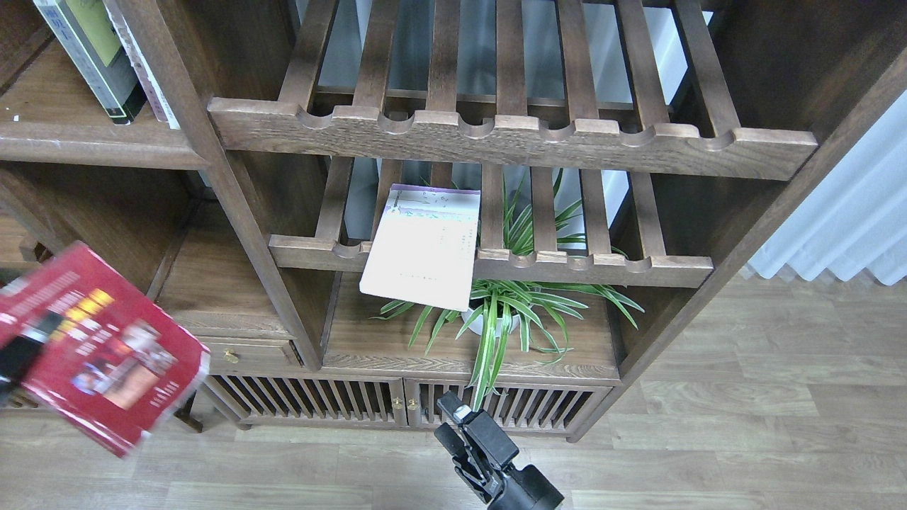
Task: Organize books on shelf
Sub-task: 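Carry the red book with the left gripper to the side shelf, then place the red book upright on the side shelf with the left gripper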
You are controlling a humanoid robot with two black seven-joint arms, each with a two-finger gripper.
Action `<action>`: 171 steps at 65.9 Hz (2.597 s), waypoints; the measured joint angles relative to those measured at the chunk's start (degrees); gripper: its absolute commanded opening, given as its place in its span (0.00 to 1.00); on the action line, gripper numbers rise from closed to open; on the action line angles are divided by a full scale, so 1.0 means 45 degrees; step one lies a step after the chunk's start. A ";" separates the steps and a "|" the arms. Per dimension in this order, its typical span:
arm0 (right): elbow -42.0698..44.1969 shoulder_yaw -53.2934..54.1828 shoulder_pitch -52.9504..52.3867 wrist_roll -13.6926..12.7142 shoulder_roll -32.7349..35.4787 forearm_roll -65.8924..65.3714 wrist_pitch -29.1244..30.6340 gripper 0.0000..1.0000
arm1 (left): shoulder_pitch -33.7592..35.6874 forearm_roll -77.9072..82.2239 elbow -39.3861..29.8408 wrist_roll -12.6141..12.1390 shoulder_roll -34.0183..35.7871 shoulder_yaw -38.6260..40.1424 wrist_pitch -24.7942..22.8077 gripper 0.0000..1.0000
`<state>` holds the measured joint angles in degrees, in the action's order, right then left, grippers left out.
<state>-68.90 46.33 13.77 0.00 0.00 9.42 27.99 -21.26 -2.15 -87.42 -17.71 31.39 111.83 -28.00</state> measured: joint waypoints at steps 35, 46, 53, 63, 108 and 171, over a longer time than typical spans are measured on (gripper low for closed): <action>0.0007 0.0053 0.0259 0.0000 0.0001 -0.0024 0.0000 0.99 | 0.4421 0.3850 0.0393 -0.0640 0.0175 0.1651 -0.0001 0.06; 0.0000 0.0057 0.0278 0.0000 0.0000 -0.0028 0.0001 0.99 | 0.6043 0.5303 0.0567 -0.0696 0.0127 0.1468 -0.0001 0.06; -0.0002 0.0085 0.0287 -0.0001 0.0000 -0.0033 0.0001 0.99 | 0.7149 0.6129 0.0849 -0.0700 0.0054 0.1342 -0.0002 0.06; -0.0003 0.0130 0.0347 0.0000 0.0000 -0.0031 0.0004 0.99 | 0.8369 0.6927 0.1257 -0.0713 0.0021 0.1047 -0.0002 0.06; -0.0003 0.0186 0.0526 0.0000 0.0000 -0.0022 0.0004 0.99 | 1.3497 0.9172 0.4135 -0.0754 -0.0053 -0.0916 -0.0002 0.06; -0.0003 0.0214 0.0526 0.0000 0.0000 -0.0012 0.0003 0.99 | 1.8420 0.9188 0.8622 -0.0791 -0.0361 -0.4768 0.0002 0.34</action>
<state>-68.91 47.29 16.14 0.00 0.00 9.37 28.00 61.63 39.20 -48.61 -21.27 29.77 90.38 -27.99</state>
